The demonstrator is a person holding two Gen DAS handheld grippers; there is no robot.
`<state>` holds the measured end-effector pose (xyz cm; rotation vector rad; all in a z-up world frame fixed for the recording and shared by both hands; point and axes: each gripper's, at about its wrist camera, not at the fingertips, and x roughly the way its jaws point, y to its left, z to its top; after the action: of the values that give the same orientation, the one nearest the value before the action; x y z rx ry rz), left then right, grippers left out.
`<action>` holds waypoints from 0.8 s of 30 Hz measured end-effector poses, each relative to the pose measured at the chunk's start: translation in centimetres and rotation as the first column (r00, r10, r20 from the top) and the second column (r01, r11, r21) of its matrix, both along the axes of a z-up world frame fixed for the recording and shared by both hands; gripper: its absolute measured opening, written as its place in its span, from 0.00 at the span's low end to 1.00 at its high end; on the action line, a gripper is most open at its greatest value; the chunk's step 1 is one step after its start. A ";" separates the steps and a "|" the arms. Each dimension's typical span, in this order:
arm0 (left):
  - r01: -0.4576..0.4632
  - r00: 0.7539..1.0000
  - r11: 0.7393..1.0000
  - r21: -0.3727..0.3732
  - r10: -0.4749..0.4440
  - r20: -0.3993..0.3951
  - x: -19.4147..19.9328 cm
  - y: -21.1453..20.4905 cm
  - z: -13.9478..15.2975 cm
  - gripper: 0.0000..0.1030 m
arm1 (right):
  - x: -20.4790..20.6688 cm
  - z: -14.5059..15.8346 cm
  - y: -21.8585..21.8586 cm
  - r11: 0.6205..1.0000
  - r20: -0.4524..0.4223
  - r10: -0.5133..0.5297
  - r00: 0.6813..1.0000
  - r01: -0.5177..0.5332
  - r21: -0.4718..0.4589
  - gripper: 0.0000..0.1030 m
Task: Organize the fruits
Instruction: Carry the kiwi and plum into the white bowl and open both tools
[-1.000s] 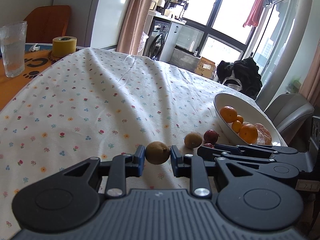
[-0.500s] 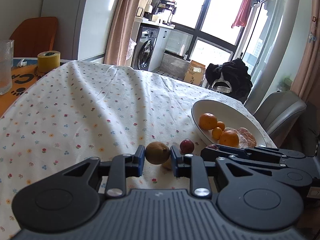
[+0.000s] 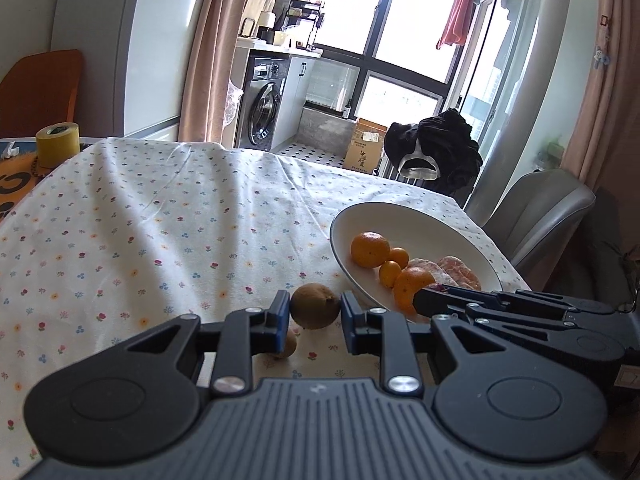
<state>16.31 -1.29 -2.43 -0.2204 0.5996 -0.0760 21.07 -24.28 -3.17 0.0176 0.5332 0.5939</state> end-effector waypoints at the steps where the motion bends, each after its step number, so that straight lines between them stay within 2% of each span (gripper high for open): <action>1: 0.003 1.000 1.000 0.001 -0.003 0.000 0.2 -0.2 0.0 0.25 | 0.1 0.0 -0.2 1.000 0.000 -0.005 1.000 0.005 0.002 0.22; 12: 0.040 0.999 0.999 0.000 -0.040 -0.001 1.8 -2.3 0.0 0.25 | 0.7 -0.2 -2.9 0.998 -0.001 -0.069 0.998 0.069 0.002 0.22; 15: 0.053 0.999 0.999 -0.002 -0.053 -0.003 2.3 -3.0 -0.2 0.25 | 0.6 -0.4 -3.3 0.997 -0.002 -0.074 0.997 0.074 -0.010 0.24; 16: 0.057 0.998 0.998 -0.003 -0.057 -0.005 2.4 -3.2 -0.2 0.25 | 0.5 -0.5 -3.5 0.997 0.000 -0.080 0.997 0.080 -0.008 0.27; 24: 0.078 0.997 0.997 -0.009 -0.079 -0.015 3.4 -4.3 -0.5 0.25 | 0.4 -0.6 -5.1 0.994 -0.017 -0.106 0.994 0.106 0.005 0.28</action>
<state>19.70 -5.62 -2.94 -0.2058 0.6236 -0.1528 21.52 -29.36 -3.79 0.0561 0.5432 0.4920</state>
